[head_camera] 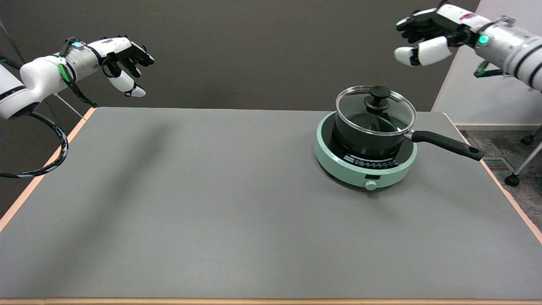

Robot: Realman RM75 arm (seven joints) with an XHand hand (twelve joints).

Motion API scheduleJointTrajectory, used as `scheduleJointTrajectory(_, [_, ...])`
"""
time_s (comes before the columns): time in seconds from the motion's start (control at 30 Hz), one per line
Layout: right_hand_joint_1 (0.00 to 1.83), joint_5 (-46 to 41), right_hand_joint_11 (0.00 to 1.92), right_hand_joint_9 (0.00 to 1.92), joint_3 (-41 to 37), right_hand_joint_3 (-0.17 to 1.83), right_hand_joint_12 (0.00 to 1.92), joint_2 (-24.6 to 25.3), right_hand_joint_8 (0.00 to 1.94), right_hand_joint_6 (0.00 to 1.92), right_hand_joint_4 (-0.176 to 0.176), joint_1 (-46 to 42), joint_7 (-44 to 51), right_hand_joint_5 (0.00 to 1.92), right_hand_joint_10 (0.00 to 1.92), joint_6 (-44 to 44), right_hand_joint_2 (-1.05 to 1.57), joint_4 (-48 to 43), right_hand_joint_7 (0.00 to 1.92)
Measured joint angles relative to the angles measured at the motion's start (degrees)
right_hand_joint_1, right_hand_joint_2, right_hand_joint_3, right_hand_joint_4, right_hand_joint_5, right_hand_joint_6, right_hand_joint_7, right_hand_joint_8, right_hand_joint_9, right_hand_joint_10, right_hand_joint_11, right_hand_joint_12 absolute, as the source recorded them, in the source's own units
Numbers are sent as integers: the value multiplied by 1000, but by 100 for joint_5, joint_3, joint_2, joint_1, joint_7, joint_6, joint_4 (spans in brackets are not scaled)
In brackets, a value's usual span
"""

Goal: Pick up the pot lid.

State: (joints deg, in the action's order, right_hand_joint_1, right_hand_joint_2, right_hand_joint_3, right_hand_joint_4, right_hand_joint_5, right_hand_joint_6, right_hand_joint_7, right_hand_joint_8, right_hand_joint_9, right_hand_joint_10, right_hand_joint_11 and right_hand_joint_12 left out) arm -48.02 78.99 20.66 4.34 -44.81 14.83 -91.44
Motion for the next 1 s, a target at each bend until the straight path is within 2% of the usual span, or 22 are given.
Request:
scheduleJointTrajectory(0.27, [864, 164, 505, 593, 1752, 950, 1326, -117, 220, 227, 6, 1740, -17, 526, 502, 242, 493, -44, 642])
scheduleJointTrajectory(0.43, [864, 379, 517, 637, 2486, 947, 1313, -164, 228, 236, 36, 2509, -13, 539, 485, 385, 497, -156, 658])
scheduleJointTrajectory(0.63, [862, 620, 526, 630, 2968, 960, 1309, -207, 211, 229, 56, 3085, 176, 526, 495, 706, 486, -381, 652])
scheduleJointTrajectory(1.0, [842, 636, 530, 605, 3607, 959, 1318, -247, 200, 215, 52, 3586, 516, 504, 466, 1316, 476, -695, 616])
